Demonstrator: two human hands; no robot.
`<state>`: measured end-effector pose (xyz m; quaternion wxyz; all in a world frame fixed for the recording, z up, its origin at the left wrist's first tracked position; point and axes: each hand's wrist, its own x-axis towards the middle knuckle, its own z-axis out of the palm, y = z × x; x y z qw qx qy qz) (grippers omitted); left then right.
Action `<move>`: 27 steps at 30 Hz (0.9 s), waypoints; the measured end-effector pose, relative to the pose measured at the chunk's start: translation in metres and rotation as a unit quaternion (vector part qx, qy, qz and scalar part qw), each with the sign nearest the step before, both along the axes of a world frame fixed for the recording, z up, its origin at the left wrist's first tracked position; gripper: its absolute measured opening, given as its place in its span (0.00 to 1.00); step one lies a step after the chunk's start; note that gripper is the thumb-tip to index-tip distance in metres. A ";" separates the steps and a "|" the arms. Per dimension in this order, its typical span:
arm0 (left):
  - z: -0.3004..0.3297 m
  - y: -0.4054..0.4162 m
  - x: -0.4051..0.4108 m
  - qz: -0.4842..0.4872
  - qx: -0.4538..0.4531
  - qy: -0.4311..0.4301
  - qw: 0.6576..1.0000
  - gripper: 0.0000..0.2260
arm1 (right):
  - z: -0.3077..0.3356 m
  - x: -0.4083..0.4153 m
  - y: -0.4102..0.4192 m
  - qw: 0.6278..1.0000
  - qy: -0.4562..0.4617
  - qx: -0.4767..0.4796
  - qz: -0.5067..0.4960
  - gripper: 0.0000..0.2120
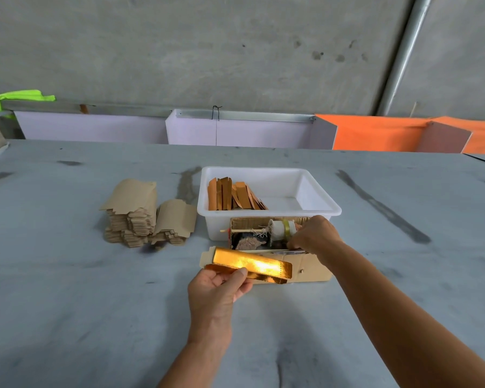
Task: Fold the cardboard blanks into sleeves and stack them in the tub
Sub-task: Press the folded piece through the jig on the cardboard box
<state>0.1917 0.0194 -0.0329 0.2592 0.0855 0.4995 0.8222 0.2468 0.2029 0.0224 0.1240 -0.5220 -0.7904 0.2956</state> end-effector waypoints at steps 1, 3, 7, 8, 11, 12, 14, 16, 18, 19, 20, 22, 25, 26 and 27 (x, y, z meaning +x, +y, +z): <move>0.000 0.000 0.001 -0.001 -0.003 0.003 1.000 0.06 | 0.001 0.000 0.001 1.000 0.003 -0.001 0.000 0.16; 0.001 0.002 0.003 -0.003 -0.010 0.011 1.000 0.06 | 0.004 0.000 0.001 1.000 0.010 -0.002 0.002 0.13; 0.005 0.008 0.006 -0.005 -0.028 0.019 0.999 0.07 | 0.009 -0.003 0.001 1.000 -0.002 0.027 0.014 0.09; 0.006 0.010 0.007 -0.006 -0.033 0.022 0.999 0.07 | 0.011 -0.003 -0.001 0.999 -0.009 0.034 0.017 0.09; 0.009 0.016 0.008 -0.007 -0.044 0.034 0.998 0.05 | 0.018 -0.003 -0.004 0.998 -0.029 0.052 0.028 0.10; 0.009 0.018 0.008 -0.008 -0.046 0.038 0.998 0.05 | 0.020 -0.003 -0.005 0.998 -0.031 0.049 0.033 0.11; 0.009 0.020 0.008 -0.009 -0.051 0.047 0.998 0.06 | 0.025 -0.004 -0.007 0.997 -0.035 0.044 0.044 0.13; 0.008 0.021 0.007 -0.009 -0.064 0.056 0.996 0.06 | 0.029 -0.003 -0.007 0.998 -0.018 0.032 0.044 0.11; 0.006 0.022 0.006 -0.010 -0.071 0.066 0.995 0.06 | 0.030 -0.001 -0.006 0.999 0.009 0.019 0.036 0.12; 0.005 0.022 0.006 -0.012 -0.075 0.074 0.994 0.06 | 0.030 0.001 -0.006 0.999 0.022 0.013 0.031 0.14; 0.004 0.021 0.007 -0.015 -0.079 0.083 0.993 0.06 | 0.029 0.002 -0.006 0.999 0.036 0.007 0.025 0.14; 0.002 0.020 0.008 -0.023 -0.084 0.101 0.991 0.06 | 0.027 0.004 -0.008 0.998 0.062 0.004 0.016 0.14; 0.001 0.019 0.010 -0.027 -0.081 0.108 0.991 0.05 | 0.026 0.008 -0.013 0.996 0.093 0.012 0.004 0.14; 0.001 0.019 0.010 -0.026 -0.080 0.105 0.991 0.05 | 0.026 0.010 -0.015 0.995 0.100 0.015 0.002 0.14; 0.002 0.019 0.010 -0.026 -0.078 0.103 0.991 0.05 | 0.025 0.012 -0.017 0.994 0.108 0.016 0.001 0.14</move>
